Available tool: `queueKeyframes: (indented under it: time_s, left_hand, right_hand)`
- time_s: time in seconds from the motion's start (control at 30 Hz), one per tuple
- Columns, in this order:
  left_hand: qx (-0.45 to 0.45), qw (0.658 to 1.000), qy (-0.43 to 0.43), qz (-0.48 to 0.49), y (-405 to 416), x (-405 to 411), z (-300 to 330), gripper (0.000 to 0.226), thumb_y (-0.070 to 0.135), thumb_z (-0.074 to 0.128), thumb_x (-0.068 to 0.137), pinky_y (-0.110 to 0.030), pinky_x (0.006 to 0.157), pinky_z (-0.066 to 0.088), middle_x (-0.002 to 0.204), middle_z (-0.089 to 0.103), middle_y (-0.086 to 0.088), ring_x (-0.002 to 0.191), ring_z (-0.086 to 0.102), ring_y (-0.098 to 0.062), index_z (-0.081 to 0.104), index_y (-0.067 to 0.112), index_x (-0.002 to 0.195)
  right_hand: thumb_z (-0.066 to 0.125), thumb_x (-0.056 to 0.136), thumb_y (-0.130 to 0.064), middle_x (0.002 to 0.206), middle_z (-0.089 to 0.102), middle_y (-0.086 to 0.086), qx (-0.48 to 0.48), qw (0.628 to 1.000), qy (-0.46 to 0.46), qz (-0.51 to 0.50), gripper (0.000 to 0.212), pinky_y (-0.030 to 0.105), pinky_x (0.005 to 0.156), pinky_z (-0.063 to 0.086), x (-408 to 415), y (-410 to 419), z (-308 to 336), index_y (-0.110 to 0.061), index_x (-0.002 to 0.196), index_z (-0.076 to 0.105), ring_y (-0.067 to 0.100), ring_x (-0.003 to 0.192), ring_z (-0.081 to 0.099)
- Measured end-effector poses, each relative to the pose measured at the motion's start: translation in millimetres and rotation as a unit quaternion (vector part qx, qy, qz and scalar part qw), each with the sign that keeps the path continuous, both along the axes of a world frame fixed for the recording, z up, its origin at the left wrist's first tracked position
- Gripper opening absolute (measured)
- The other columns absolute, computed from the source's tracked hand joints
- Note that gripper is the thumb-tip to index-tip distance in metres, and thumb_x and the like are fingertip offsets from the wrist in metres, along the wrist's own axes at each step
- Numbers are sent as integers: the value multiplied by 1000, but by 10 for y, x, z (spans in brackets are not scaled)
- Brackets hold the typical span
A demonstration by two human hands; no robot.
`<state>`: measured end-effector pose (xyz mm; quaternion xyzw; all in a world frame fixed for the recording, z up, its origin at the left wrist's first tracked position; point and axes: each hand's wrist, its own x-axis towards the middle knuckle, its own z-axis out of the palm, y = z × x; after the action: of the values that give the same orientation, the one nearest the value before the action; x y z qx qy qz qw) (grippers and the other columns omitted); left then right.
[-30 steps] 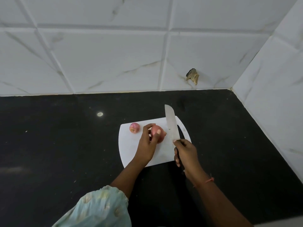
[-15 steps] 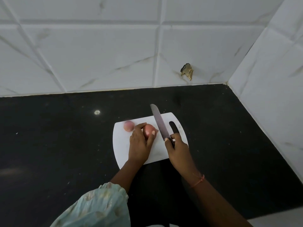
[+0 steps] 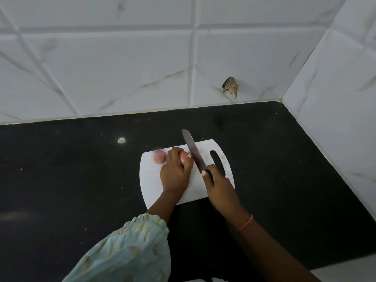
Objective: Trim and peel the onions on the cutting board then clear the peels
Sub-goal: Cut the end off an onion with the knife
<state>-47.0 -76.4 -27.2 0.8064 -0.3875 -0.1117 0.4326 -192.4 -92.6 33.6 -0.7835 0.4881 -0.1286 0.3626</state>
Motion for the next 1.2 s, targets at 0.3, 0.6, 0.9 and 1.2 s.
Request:
queueKeyframes:
  time_s: [0.3,0.6,0.9,1.2]
  left_hand:
    - [-1,1000,4,-14,8,42,-55,24,56,33,98,-39,77,55,92,62,13,80,66,-16,43,38,111]
    - [-1,999,-21,-48,8,38,-76,39,55,40,100,-27,86,47,118,69,3,97,67,-18,49,29,127]
    - [-3,999,5,-53,-5,37,-108,52,66,35,93,-29,87,51,118,69,2,97,68,-18,44,29,128]
    - [21,999,1,-49,-30,36,-110,42,54,46,100,-24,83,44,120,67,-1,96,67,-18,44,26,130]
  right_hand:
    - [30,103,-46,80,56,-3,-50,994,100,10,34,31,63,45,-9,-9,112,-19,104,50,14,75,58]
    - [26,105,-42,93,65,3,-106,972,206,28,34,32,64,40,41,-44,219,-15,111,45,22,82,64]
    - [27,106,-37,100,66,5,-110,968,222,26,33,29,64,36,208,-50,223,-13,116,46,22,90,66]
    - [28,106,-36,98,65,5,-93,968,230,28,32,29,64,36,225,-95,215,-12,116,47,21,86,64]
